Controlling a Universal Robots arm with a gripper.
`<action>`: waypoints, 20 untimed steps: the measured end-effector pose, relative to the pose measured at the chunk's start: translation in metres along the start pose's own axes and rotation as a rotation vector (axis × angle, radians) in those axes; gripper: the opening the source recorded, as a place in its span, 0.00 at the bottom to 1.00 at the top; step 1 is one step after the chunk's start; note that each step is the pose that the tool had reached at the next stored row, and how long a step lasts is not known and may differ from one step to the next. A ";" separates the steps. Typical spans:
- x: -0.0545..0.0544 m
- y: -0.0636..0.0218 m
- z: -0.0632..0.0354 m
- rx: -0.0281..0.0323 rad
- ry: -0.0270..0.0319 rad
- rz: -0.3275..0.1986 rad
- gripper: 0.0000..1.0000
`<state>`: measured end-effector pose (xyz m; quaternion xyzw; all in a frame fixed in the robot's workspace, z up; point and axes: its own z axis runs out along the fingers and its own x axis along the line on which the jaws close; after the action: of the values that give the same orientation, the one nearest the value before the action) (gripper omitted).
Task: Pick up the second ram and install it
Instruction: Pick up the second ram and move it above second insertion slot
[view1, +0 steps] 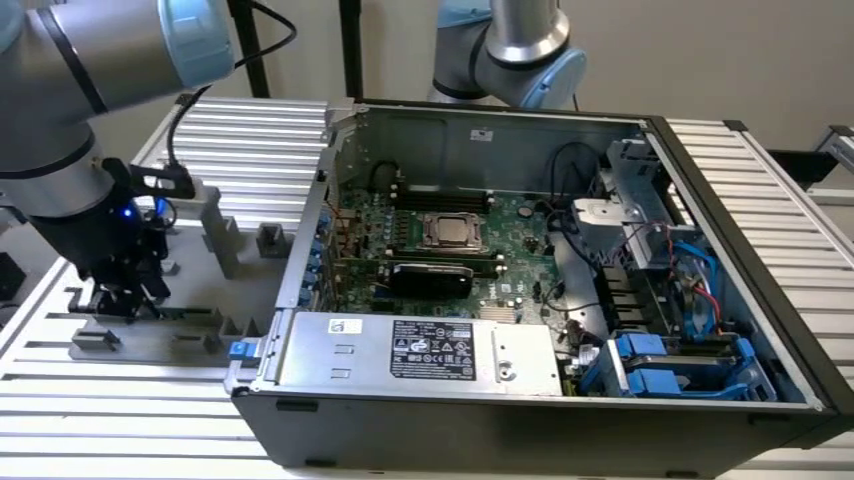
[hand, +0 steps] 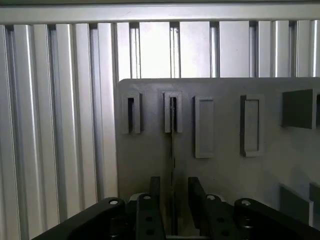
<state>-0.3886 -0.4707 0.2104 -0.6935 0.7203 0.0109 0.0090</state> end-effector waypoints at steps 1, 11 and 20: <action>0.000 0.0000 0.0017 0.0000 0.0001 -0.001 1.00; -0.001 0.0000 0.0111 0.0008 0.0000 -0.002 1.00; -0.003 -0.0003 0.0136 0.0009 0.0000 -0.002 1.00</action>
<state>-0.3882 -0.4678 0.1969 -0.6941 0.7197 0.0106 0.0093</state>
